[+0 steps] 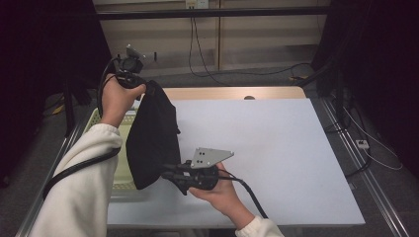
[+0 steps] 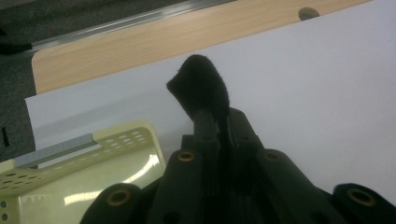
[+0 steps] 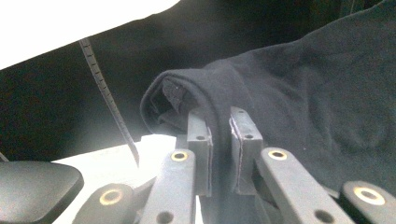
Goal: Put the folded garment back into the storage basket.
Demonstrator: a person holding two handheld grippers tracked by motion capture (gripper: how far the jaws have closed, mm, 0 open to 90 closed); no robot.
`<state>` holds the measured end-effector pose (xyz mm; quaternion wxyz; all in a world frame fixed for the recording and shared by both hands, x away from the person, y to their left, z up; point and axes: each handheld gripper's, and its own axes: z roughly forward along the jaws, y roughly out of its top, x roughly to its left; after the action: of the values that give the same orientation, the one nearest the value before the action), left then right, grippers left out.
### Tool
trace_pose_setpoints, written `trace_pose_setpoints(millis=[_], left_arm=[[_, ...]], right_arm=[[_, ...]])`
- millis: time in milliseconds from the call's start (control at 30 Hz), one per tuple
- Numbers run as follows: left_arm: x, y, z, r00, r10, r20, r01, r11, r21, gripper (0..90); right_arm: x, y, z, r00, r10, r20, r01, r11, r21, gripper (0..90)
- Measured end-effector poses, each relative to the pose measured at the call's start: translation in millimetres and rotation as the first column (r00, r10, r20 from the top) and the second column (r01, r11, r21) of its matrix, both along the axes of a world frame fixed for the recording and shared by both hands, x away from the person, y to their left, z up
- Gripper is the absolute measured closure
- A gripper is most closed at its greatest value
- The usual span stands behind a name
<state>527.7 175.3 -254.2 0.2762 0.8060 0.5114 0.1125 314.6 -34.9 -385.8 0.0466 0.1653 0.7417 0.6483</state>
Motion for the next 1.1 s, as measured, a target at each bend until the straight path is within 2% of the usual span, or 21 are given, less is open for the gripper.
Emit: trace_pose_setpoints(millis=[433, 1100], left_arm=[[1.2, 10.2, 1.7, 1.0000, 0.009, 0.001, -0.009, 0.9999, 0.009, 84.8], [2.9, 38.1, 5.5, 0.9993, 0.037, -0.004, -0.037, 0.9992, 0.014, 84.8]], right_arm=[[3.0, 9.0, 2.2, 0.9999, 0.011, 0.003, -0.011, 1.000, 0.005, 81.5], [9.9, 29.2, 1.4, 0.9994, 0.033, 0.004, -0.033, 0.999, 0.013, 81.5]])
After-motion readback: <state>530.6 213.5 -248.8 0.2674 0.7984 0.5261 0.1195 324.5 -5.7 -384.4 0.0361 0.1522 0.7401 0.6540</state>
